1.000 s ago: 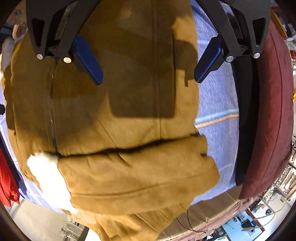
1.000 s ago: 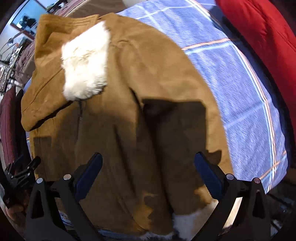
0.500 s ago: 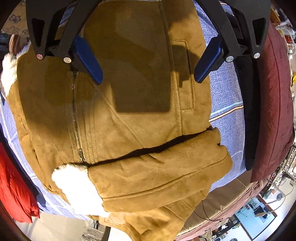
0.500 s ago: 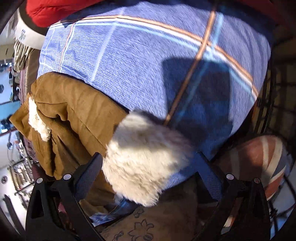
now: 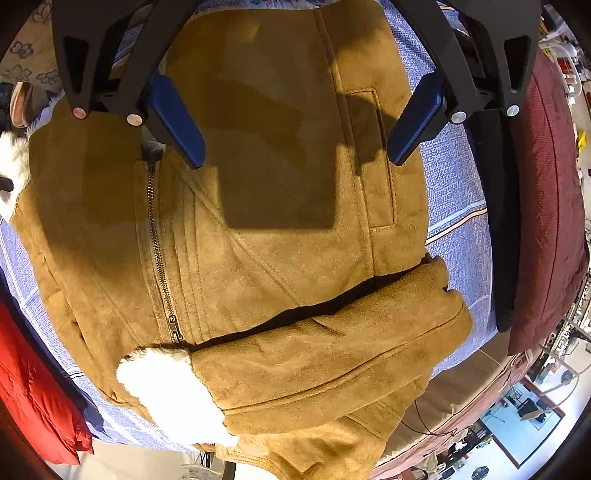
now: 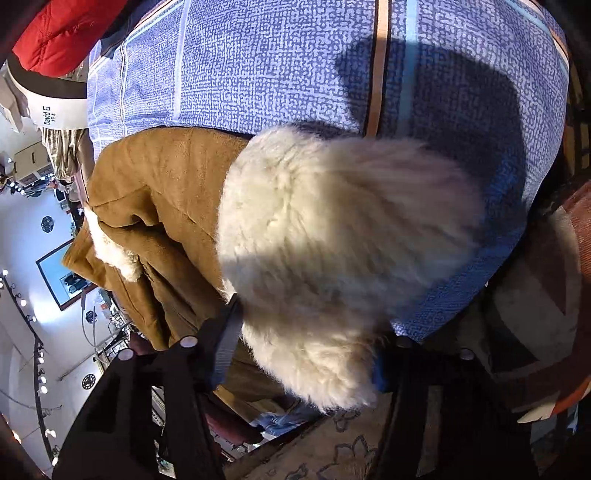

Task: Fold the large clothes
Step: 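Grasp the other fleece-cuffed sleeve with the right gripper and lift it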

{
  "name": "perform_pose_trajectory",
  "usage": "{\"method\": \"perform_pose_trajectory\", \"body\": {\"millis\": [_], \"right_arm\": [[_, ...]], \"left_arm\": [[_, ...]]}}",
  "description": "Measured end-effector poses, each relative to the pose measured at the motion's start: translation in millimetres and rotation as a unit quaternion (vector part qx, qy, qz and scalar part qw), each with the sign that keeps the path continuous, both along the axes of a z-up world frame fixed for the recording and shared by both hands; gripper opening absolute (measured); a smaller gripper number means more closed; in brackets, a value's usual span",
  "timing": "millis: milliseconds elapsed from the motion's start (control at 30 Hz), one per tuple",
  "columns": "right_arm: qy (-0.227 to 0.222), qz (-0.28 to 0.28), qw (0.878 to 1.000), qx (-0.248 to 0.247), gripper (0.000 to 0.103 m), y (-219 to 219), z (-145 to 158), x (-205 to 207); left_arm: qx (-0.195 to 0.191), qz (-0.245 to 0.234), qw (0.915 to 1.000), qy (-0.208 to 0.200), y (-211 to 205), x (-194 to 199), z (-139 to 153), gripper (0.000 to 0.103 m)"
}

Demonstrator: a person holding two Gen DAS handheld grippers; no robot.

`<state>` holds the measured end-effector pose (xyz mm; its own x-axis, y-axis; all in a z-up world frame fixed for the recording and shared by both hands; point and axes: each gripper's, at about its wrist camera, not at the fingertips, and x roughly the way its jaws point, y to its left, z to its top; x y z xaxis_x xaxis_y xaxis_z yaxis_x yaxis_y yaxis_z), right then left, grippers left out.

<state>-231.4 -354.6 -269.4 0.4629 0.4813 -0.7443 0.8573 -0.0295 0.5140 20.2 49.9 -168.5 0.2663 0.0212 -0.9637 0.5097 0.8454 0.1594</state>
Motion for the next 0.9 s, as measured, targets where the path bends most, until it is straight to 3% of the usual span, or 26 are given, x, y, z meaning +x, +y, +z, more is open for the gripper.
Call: {"method": "perform_pose_trajectory", "body": {"millis": [100,233,300,400,500,567,633,767,900], "right_arm": [[-0.007,-0.005,0.999,-0.036,0.022,-9,15,-1],[-0.046,0.019,0.988,-0.145,0.010,-46,71,16],[-0.061,0.052,0.973,-0.214,0.009,-69,113,30],[-0.077,0.069,0.941,-0.322,0.009,-104,178,36],[-0.099,0.063,0.919,-0.375,0.009,-130,221,42],[-0.109,0.075,0.914,-0.383,0.009,-141,227,51],[-0.080,0.099,0.911,-0.392,0.009,-139,219,65],[-0.052,0.111,0.919,-0.375,0.009,-132,197,70],[-0.043,0.141,0.906,-0.396,0.009,-125,201,88]], "left_arm": [[-0.002,0.002,1.0000,0.001,1,0,0,0.097],[-0.007,0.003,1.0000,0.002,0,1,-1,0.097],[-0.008,0.000,1.0000,0.000,0,1,0,0.097],[-0.013,-0.002,0.9999,-0.005,0,1,3,0.097],[-0.015,0.001,0.9999,-0.005,2,3,3,0.097],[-0.014,0.006,0.9999,0.000,2,5,1,0.097],[-0.014,0.009,0.9998,0.003,2,7,0,0.097],[-0.013,0.009,0.9999,-0.003,4,8,2,0.097],[-0.012,0.021,0.9997,-0.001,12,10,0,0.097]]}}
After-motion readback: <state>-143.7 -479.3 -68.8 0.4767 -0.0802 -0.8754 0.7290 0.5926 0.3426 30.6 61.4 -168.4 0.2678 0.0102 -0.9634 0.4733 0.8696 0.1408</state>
